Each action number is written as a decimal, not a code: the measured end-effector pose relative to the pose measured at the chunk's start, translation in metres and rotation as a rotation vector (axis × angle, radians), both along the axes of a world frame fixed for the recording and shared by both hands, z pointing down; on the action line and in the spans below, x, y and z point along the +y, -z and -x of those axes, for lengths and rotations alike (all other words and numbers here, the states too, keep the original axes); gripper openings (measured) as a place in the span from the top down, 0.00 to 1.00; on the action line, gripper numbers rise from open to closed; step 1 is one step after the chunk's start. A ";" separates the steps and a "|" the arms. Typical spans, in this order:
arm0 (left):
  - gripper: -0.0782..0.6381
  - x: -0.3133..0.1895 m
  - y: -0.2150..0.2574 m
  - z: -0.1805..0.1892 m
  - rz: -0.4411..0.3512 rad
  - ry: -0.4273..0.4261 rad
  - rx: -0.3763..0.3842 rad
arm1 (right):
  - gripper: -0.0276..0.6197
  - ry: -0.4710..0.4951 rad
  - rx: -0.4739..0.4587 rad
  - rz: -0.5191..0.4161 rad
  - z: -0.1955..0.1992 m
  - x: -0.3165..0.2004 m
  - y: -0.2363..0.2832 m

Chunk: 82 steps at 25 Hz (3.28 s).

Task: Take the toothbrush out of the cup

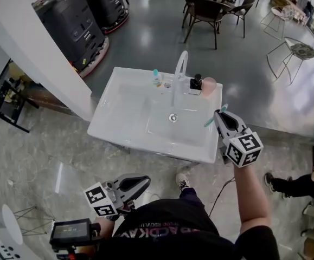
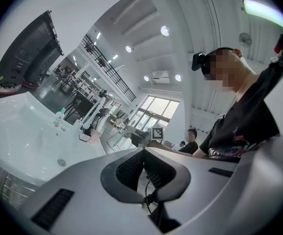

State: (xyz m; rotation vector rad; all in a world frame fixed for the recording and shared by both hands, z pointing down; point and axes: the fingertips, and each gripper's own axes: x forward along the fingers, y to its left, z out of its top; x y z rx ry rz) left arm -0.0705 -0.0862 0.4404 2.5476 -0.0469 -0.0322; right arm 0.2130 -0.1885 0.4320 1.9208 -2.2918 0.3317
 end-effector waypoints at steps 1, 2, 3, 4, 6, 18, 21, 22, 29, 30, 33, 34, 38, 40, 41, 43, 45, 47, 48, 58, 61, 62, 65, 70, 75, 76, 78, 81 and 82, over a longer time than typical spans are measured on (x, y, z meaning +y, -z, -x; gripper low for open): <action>0.88 0.003 0.001 0.003 0.001 -0.010 0.003 | 0.92 0.000 -0.006 0.002 0.007 0.008 0.002; 0.88 0.006 0.001 0.005 0.003 -0.021 0.006 | 0.92 -0.002 -0.011 0.003 0.015 0.016 0.003; 0.88 0.009 0.001 0.008 0.004 -0.033 0.008 | 0.92 -0.005 -0.017 0.004 0.022 0.024 0.004; 0.88 0.011 0.001 0.011 0.006 -0.045 0.010 | 0.92 -0.009 -0.023 0.004 0.029 0.031 0.005; 0.88 0.016 -0.001 0.017 0.008 -0.067 0.010 | 0.92 -0.017 -0.036 0.003 0.045 0.046 0.005; 0.88 0.048 -0.013 0.050 0.004 -0.205 0.009 | 0.92 -0.056 -0.071 0.016 0.123 0.124 -0.005; 0.88 0.054 -0.013 0.051 0.008 -0.227 0.010 | 0.92 -0.046 -0.076 0.025 0.141 0.139 -0.006; 0.88 0.055 -0.012 0.051 0.009 -0.233 0.012 | 0.92 -0.043 -0.075 0.029 0.147 0.144 -0.006; 0.88 0.060 -0.014 0.040 0.013 -0.266 0.022 | 0.92 -0.041 -0.089 0.064 0.182 0.172 -0.017; 0.88 0.061 -0.014 0.038 0.015 -0.270 0.022 | 0.92 -0.037 -0.099 0.070 0.186 0.176 -0.020; 0.88 0.065 -0.015 0.031 0.023 -0.285 0.021 | 0.92 -0.035 -0.131 0.081 0.194 0.187 -0.024; 0.88 0.067 -0.015 0.027 0.023 -0.291 0.022 | 0.92 -0.038 -0.142 0.084 0.196 0.191 -0.025; 0.88 0.076 -0.010 0.016 0.021 -0.315 0.027 | 0.92 -0.036 -0.233 0.080 0.207 0.210 -0.031; 0.88 0.081 -0.007 0.013 0.019 -0.323 0.029 | 0.92 -0.053 -0.271 0.080 0.209 0.220 -0.032; 0.88 0.083 -0.006 0.012 0.018 -0.327 0.028 | 0.92 -0.061 -0.294 0.071 0.210 0.223 -0.030; 0.88 0.086 -0.005 0.011 0.017 -0.333 0.027 | 0.92 -0.072 -0.333 0.052 0.212 0.228 -0.025; 0.88 0.089 -0.004 0.009 0.016 -0.338 0.028 | 0.92 -0.080 -0.312 0.069 0.212 0.233 -0.027; 0.88 0.094 -0.004 0.007 0.013 -0.345 0.031 | 0.92 -0.073 -0.288 0.075 0.212 0.237 -0.030; 0.88 0.096 -0.005 0.007 0.012 -0.348 0.031 | 0.92 -0.069 -0.283 0.072 0.212 0.238 -0.031; 0.88 0.101 -0.006 0.018 0.006 -0.347 0.021 | 0.92 -0.038 -0.279 0.065 0.228 0.238 -0.029; 0.88 0.100 -0.007 0.021 0.006 -0.344 0.019 | 0.92 -0.030 -0.267 0.076 0.230 0.236 -0.032; 0.88 0.100 -0.008 0.022 0.007 -0.343 0.019 | 0.92 -0.026 -0.273 0.072 0.232 0.235 -0.032; 0.88 0.098 -0.010 0.022 0.010 -0.336 0.020 | 0.92 -0.014 -0.283 0.070 0.234 0.232 -0.033; 0.88 0.095 -0.014 0.025 0.016 -0.328 0.022 | 0.92 -0.004 -0.252 0.087 0.235 0.230 -0.039; 0.88 0.094 -0.014 0.029 0.016 -0.323 0.024 | 0.92 -0.003 -0.244 0.092 0.238 0.228 -0.039; 0.88 0.093 -0.014 0.029 0.016 -0.322 0.024 | 0.92 -0.002 -0.243 0.093 0.239 0.228 -0.039; 0.88 0.093 -0.013 0.031 0.014 -0.322 0.024 | 0.92 0.000 -0.241 0.092 0.240 0.227 -0.038; 0.88 0.092 -0.013 0.031 0.013 -0.321 0.023 | 0.92 -0.002 -0.243 0.089 0.239 0.227 -0.037; 0.88 0.092 -0.013 0.031 0.014 -0.320 0.023 | 0.92 -0.005 -0.246 0.089 0.239 0.227 -0.037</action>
